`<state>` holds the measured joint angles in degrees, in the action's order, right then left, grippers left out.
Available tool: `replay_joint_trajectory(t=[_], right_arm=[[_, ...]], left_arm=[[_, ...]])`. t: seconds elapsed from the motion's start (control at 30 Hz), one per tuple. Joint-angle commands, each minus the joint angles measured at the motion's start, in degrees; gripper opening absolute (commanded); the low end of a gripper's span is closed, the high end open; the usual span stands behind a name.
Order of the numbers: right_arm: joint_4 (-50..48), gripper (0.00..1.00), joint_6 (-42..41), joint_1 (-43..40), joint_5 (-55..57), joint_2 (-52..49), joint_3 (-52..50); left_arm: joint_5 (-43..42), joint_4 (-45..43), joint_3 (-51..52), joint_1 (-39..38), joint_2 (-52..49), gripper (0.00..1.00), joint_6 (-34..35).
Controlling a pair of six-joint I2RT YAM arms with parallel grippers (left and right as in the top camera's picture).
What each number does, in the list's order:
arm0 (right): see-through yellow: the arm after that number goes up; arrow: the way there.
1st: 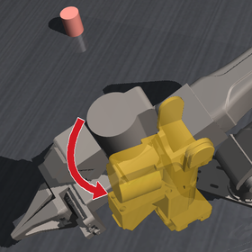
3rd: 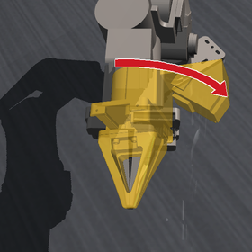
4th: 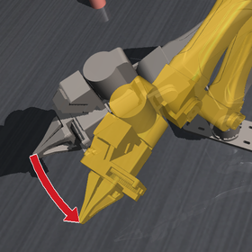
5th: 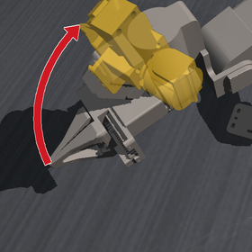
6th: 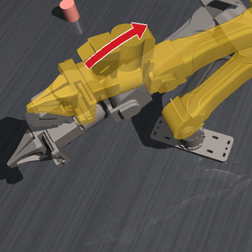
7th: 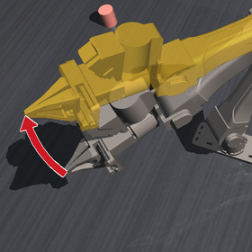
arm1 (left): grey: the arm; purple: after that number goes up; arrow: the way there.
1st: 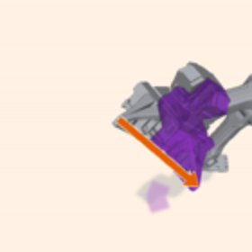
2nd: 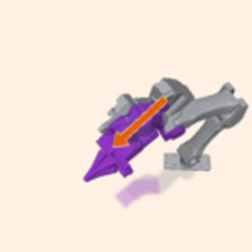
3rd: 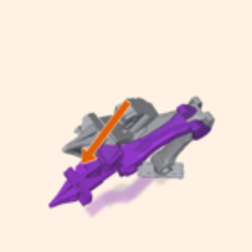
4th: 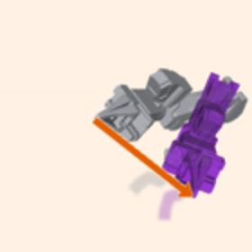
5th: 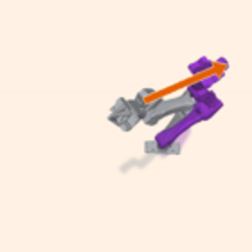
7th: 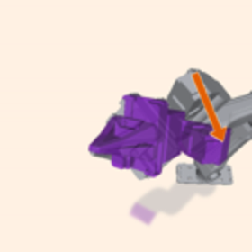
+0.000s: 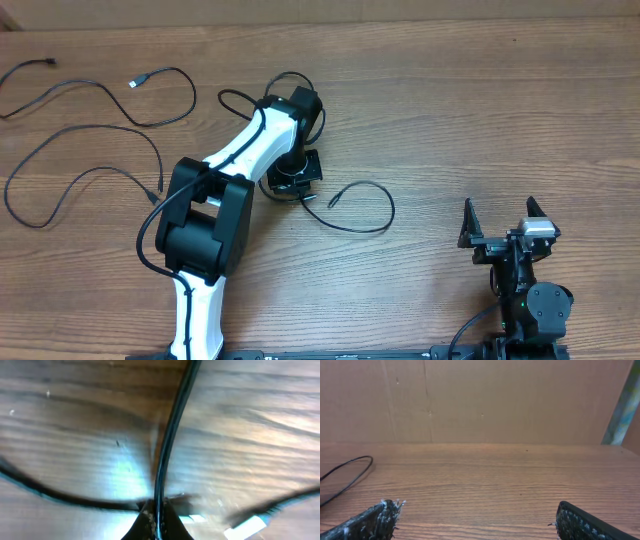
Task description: Untangle cables
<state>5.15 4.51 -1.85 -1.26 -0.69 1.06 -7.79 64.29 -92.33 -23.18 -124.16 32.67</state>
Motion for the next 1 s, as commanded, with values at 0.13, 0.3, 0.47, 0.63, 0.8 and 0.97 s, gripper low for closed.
replay_joint_trajectory(t=[0.13, 0.3, 0.47, 0.63, 0.8, 0.97], right_arm=[[-0.33, 1.0, -0.17, -0.04, -0.09, 0.52, -0.59], [-0.33, 1.0, -0.17, -0.04, -0.09, 0.52, -0.59], [-0.33, 1.0, -0.17, -0.04, -0.09, 0.52, -0.59], [-0.33, 1.0, -0.17, -0.04, -0.09, 0.52, -0.59], [-0.33, 1.0, -0.17, -0.04, -0.09, 0.52, -0.59], [-0.33, 1.0, -0.17, -0.04, -0.09, 0.52, -0.59]], left_arm=[[-4.04, 7.63, -12.52, -0.02, 6.82, 0.04, -1.4], [-7.1, 6.86, -14.01, 0.02, 16.28, 0.04, -1.36], [-7.32, 5.09, -14.01, 0.0, 25.66, 0.04, -1.33], [-9.94, 2.36, -14.01, 0.02, 33.24, 0.04, -1.38], [-10.34, 0.24, -14.01, 0.0, 38.32, 0.04, -2.19], [-11.82, -1.6, -14.01, -0.15, 41.81, 0.04, -8.44]])
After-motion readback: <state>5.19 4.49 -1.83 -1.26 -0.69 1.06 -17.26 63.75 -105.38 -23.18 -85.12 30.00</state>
